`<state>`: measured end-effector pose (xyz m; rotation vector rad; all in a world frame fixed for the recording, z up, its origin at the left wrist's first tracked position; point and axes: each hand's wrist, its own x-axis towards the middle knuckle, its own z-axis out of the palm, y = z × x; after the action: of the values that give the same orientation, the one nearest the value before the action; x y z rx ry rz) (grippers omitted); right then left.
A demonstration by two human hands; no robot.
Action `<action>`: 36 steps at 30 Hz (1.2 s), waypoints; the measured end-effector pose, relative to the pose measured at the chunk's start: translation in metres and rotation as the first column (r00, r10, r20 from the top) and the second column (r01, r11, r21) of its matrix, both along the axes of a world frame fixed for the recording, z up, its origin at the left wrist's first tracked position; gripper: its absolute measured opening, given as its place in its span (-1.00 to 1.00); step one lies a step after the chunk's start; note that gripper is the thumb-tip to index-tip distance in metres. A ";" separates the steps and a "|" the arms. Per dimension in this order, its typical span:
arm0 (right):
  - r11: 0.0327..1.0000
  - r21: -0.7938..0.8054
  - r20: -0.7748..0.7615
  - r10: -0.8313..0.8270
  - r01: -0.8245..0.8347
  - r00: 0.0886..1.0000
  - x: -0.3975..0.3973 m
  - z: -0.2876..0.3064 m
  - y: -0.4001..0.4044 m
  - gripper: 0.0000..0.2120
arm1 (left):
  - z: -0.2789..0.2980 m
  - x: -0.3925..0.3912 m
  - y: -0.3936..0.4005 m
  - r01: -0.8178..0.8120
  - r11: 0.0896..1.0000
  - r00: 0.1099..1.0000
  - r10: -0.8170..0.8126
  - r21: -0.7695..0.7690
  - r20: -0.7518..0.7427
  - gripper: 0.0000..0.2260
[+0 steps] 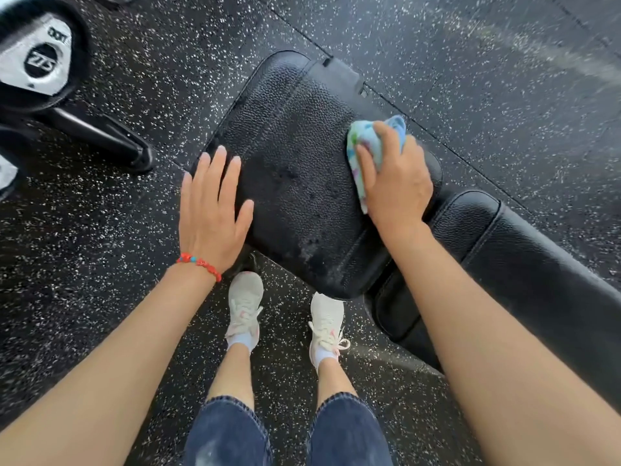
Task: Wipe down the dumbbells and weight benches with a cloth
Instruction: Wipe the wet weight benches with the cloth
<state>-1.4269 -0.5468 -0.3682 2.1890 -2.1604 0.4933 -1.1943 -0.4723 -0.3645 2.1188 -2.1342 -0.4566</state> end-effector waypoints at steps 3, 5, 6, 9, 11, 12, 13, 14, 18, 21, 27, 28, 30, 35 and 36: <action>0.993 -0.015 -0.011 -0.119 0.119 0.993 0.016 0.000 0.005 -0.69 | -0.003 0.008 0.000 0.047 0.999 0.999 -0.047 -0.011 -0.019 -0.51; 0.991 -0.007 -0.028 -0.132 0.132 0.991 0.030 -0.001 0.032 -0.71 | -0.003 0.010 0.000 0.065 0.998 0.997 -0.065 -0.015 -0.035 -0.51; 0.995 0.010 -0.027 -0.101 0.101 0.995 0.040 -0.001 0.051 -0.72 | -0.003 0.010 -0.001 0.069 0.997 0.997 -0.069 -0.017 -0.044 -0.51; 0.996 0.076 0.013 0.040 -0.041 0.999 0.071 0.000 0.105 -0.72 | -0.004 0.014 -0.001 0.092 0.996 0.993 -0.093 -0.023 -0.067 -0.52; 0.994 0.075 0.033 0.076 -0.078 0.997 0.079 0.002 0.115 -0.73 | -0.005 0.018 -0.002 0.119 0.992 0.989 -0.121 -0.031 -0.079 -0.53; 0.994 0.059 0.031 0.088 -0.089 0.996 0.079 0.002 0.112 -0.73 | -0.005 0.020 -0.003 0.132 0.991 0.987 -0.135 -0.036 -0.087 -0.53; 0.994 0.045 0.022 0.099 -0.100 0.995 0.078 0.002 0.107 -0.73 | -0.005 0.022 -0.004 0.146 0.988 0.984 -0.150 -0.043 -0.095 -0.53; 0.994 0.039 0.015 0.099 -0.100 0.995 0.077 0.002 0.100 -0.74 | -0.006 0.024 -0.005 0.160 0.986 0.981 -0.164 -0.048 -0.104 -0.54; 0.997 -0.007 -0.001 -0.080 0.080 0.997 0.084 -0.001 0.039 -0.74 | -0.007 0.034 -0.006 0.200 0.978 0.971 -0.207 -0.061 -0.123 -0.54; 0.978 -0.039 0.007 -0.203 0.203 0.979 0.094 -0.003 -0.012 -0.71 | -0.009 0.042 -0.009 0.193 0.979 0.972 -0.200 -0.073 -0.121 -0.54; 0.984 -0.051 -0.021 -0.173 0.172 0.985 0.126 -0.010 0.031 -0.75 | -0.013 0.050 -0.013 0.210 0.972 0.969 -0.221 -0.103 -0.110 -0.56; 0.992 -0.028 0.002 -0.126 0.126 0.992 0.133 -0.010 0.044 -0.76 | -0.013 0.051 -0.012 0.215 0.970 0.967 -0.227 -0.111 -0.117 -0.56; 0.998 0.005 0.067 -0.067 0.067 0.995 0.143 -0.007 0.061 -0.74 | -0.013 0.053 -0.009 0.218 0.968 0.963 -0.234 -0.126 -0.131 -0.57; 0.999 -0.036 0.016 0.024 -0.023 1.000 0.129 -0.005 0.037 -0.73 | -0.009 0.058 -0.003 0.234 0.964 0.960 -0.250 -0.129 -0.127 -0.57; 0.999 -0.042 0.009 0.004 -0.004 1.000 0.126 -0.005 0.024 -0.73 | -0.009 0.058 -0.002 0.231 0.964 0.961 -0.248 -0.130 -0.126 -0.57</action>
<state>-1.3005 -0.5231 -0.3735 2.1745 -2.1301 0.5441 -1.1367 -0.4744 -0.3732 1.7215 -2.2844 -0.4777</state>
